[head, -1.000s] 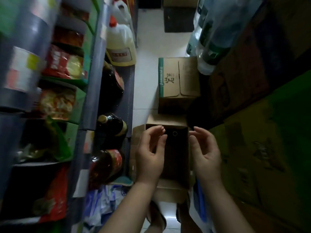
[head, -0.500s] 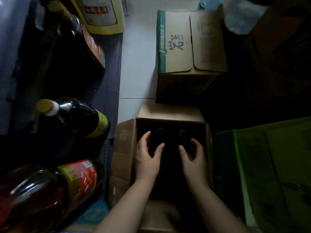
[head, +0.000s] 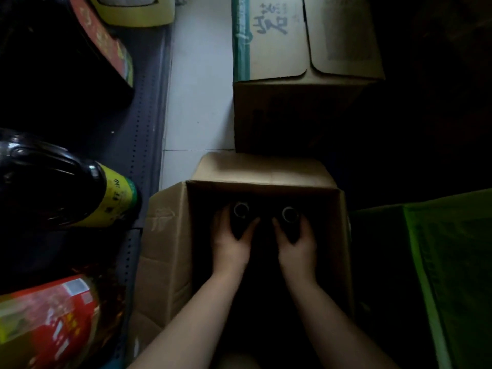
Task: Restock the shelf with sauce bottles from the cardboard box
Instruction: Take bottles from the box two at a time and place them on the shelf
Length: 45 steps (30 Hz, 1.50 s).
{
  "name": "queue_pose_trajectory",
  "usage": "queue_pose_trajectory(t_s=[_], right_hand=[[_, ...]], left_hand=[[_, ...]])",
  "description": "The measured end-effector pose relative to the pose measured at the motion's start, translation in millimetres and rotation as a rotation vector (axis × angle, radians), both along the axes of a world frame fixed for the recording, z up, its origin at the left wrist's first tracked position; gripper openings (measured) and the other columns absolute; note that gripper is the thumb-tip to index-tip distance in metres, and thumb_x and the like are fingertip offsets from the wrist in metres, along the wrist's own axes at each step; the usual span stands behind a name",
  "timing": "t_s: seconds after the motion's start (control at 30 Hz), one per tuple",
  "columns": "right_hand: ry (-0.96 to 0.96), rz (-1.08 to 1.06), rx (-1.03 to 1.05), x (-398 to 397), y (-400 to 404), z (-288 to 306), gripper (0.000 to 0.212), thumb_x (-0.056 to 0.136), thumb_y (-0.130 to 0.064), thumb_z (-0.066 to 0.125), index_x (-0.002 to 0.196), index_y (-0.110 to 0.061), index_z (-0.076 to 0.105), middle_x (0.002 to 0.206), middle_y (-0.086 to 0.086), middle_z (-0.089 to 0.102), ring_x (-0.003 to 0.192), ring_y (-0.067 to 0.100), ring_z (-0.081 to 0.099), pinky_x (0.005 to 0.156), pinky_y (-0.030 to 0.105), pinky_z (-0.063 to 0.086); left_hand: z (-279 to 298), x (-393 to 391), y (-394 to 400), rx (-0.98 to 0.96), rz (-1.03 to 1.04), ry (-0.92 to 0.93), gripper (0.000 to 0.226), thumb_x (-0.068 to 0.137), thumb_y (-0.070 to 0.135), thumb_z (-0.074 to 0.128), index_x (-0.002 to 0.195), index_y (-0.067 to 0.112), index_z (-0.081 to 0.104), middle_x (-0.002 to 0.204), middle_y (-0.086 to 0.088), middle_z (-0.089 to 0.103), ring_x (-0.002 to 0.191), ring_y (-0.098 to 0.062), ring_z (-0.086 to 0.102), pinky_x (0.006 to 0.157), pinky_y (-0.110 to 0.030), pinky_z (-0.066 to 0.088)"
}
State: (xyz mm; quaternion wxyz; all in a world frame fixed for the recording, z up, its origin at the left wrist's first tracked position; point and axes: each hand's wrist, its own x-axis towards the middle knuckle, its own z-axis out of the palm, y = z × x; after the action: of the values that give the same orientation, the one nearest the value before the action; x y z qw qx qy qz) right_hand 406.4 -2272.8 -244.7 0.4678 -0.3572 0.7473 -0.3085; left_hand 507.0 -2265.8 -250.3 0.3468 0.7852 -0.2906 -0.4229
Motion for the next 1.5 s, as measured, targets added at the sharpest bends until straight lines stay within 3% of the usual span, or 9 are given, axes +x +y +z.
queue_pose_trajectory(t_s=[0.2,0.3,0.43,0.57,0.93,1.0,1.13,1.37,1.5], right_hand=[[-0.018,0.022,-0.097,-3.0,6.6,2.3,0.027,0.087,-0.015,0.065,0.113,-0.021,0.061,0.107,-0.004,0.064,0.108,0.014,0.059,0.087,0.014,0.039],[-0.006,0.091,-0.141,-5.6,17.4,19.0,0.026,0.087,-0.017,0.064,0.11,-0.028,0.059,0.111,-0.004,0.066,0.107,0.011,0.06,0.098,0.029,0.046],[0.03,0.154,-0.198,-7.3,29.7,71.3,0.033,0.085,-0.022,0.067,0.117,-0.016,0.062,0.129,0.003,0.06,0.124,0.007,0.05,0.11,0.035,0.038],[0.014,0.244,-0.287,-12.3,39.9,167.1,0.036,0.082,-0.029,0.065,0.115,-0.017,0.061,0.124,-0.006,0.06,0.118,-0.011,0.049,0.104,0.016,0.038],[-0.216,0.451,-0.463,-11.0,32.3,506.6,0.047,0.072,-0.067,0.061,0.097,-0.028,0.065,0.096,-0.002,0.068,0.094,0.013,0.065,0.08,0.028,0.053],[-0.245,0.523,-0.545,-4.0,30.8,569.6,0.042,0.075,-0.063,0.061,0.097,-0.028,0.065,0.094,-0.001,0.067,0.091,0.017,0.064,0.078,0.033,0.052],[-0.268,0.64,-0.741,11.7,31.3,685.5,0.023,0.078,-0.053,0.062,0.087,-0.032,0.06,0.083,0.003,0.063,0.073,0.012,0.06,0.064,0.021,0.047],[-0.462,0.769,-0.938,42.7,50.6,828.6,0.018,0.079,-0.051,0.062,0.087,-0.036,0.065,0.09,0.002,0.068,0.075,0.005,0.063,0.066,0.018,0.049],[-0.556,0.898,-0.982,65.5,65.1,879.5,0.042,0.075,-0.066,0.057,0.084,-0.026,0.062,0.085,0.021,0.059,0.072,0.021,0.057,0.065,0.031,0.045]], left_hand=[[1.7,-1.9,4.8,-0.082,0.018,-0.017,0.04,0.085,0.011,0.068,0.124,0.007,0.057,0.122,-0.006,0.059,0.114,-0.014,0.052,0.089,-0.005,0.034],[20.1,5.5,16.1,-0.124,-0.022,-0.052,0.033,0.082,0.009,0.072,0.113,0.009,0.063,0.107,-0.004,0.064,0.102,-0.015,0.059,0.081,0.006,0.036],[76.2,12.5,31.1,-0.204,-0.061,-0.061,0.026,0.08,0.009,0.073,0.103,0.018,0.064,0.106,-0.005,0.066,0.101,-0.017,0.063,0.092,-0.011,0.043],[162.8,22.1,49.2,-0.263,-0.086,-0.012,0.024,0.081,0.02,0.073,0.104,0.019,0.065,0.106,-0.001,0.067,0.103,-0.016,0.065,0.095,-0.031,0.05],[495.0,68.7,68.3,-0.459,-0.077,0.04,0.036,0.07,0.065,0.067,0.098,0.042,0.067,0.098,0.004,0.073,0.098,-0.016,0.068,0.09,-0.041,0.054],[562.9,72.4,76.4,-0.518,-0.072,0.01,0.036,0.071,0.063,0.068,0.097,0.039,0.068,0.095,0.002,0.073,0.096,-0.015,0.068,0.087,-0.037,0.054],[686.9,75.3,97.9,-0.622,-0.043,-0.092,0.028,0.074,0.051,0.062,0.094,0.033,0.064,0.09,0.004,0.071,0.086,-0.002,0.066,0.076,-0.016,0.051],[831.4,79.7,150.0,-0.833,0.167,-0.156,0.018,0.076,0.045,0.061,0.091,0.037,0.066,0.085,0.002,0.072,0.084,-0.006,0.067,0.073,-0.02,0.052],[882.9,86.6,183.5,-0.917,0.283,-0.147,0.02,0.076,0.041,0.06,0.092,0.031,0.068,0.085,0.004,0.073,0.084,-0.008,0.069,0.074,-0.024,0.055]])
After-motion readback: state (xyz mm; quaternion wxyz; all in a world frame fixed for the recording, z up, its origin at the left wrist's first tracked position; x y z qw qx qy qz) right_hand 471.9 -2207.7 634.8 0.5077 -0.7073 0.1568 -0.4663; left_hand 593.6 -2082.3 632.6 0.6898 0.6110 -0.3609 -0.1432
